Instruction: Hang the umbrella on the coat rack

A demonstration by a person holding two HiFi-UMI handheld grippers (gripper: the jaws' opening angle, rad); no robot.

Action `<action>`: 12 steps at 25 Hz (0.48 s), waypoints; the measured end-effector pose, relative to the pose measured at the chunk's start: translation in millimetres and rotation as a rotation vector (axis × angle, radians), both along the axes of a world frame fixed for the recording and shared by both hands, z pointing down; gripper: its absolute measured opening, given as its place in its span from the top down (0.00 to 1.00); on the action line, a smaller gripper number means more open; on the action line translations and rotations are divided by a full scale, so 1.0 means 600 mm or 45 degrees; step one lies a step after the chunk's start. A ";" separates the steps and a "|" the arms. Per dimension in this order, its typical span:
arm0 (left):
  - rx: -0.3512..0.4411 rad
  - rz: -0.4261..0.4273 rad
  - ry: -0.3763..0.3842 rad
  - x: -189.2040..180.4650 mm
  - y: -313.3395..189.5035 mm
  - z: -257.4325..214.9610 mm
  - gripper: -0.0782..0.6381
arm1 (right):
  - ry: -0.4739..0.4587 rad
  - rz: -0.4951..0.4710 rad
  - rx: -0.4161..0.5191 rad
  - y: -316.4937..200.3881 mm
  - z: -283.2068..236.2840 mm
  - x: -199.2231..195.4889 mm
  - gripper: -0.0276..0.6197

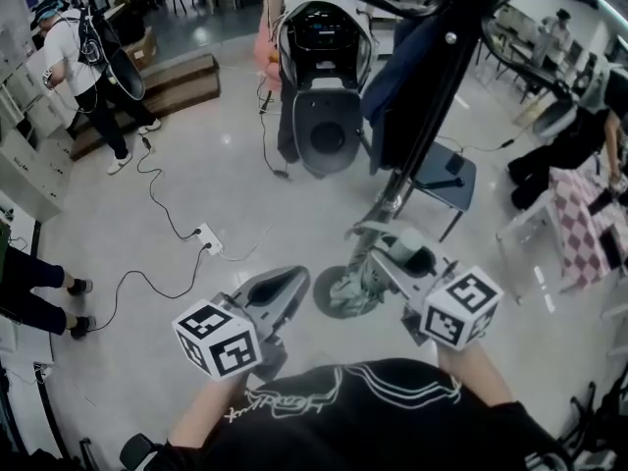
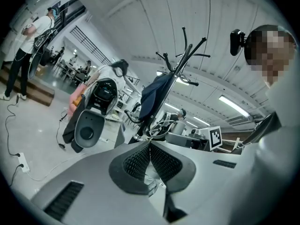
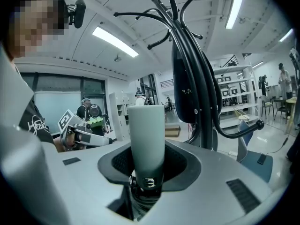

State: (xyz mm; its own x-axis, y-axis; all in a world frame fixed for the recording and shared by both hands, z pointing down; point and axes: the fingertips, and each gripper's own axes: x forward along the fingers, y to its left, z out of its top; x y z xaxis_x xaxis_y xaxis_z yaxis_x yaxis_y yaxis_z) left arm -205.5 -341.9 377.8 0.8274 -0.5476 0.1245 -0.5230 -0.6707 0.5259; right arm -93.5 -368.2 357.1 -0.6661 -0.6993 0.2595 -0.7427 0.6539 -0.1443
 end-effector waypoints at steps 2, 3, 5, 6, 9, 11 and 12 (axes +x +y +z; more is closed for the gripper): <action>0.002 0.003 -0.003 0.007 -0.006 0.004 0.89 | 0.005 0.005 -0.006 -0.007 0.006 0.008 0.75; 0.006 0.003 -0.005 0.009 -0.010 0.005 0.89 | 0.012 0.011 -0.009 -0.011 0.010 0.010 0.75; 0.008 0.007 -0.004 0.009 -0.019 0.007 0.89 | 0.033 0.030 -0.016 -0.020 0.020 0.013 0.75; 0.005 0.011 0.001 0.009 -0.023 0.009 0.89 | 0.044 0.041 -0.022 -0.025 0.026 0.013 0.75; -0.009 0.025 0.010 0.003 -0.035 0.014 0.89 | 0.061 0.066 -0.044 -0.036 0.042 0.010 0.75; -0.019 0.032 0.006 0.003 -0.042 0.018 0.89 | 0.058 0.082 -0.055 -0.042 0.049 0.013 0.75; -0.024 0.035 0.003 0.007 -0.045 0.020 0.89 | 0.056 0.089 -0.061 -0.045 0.053 0.017 0.75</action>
State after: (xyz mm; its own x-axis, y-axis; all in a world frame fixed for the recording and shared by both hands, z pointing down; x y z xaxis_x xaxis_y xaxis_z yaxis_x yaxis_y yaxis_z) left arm -201.6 -368.9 390.0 0.8426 -0.5220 0.1322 -0.5029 -0.6751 0.5398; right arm -83.0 -395.3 389.2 -0.6034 -0.7297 0.3216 -0.7925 0.5935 -0.1403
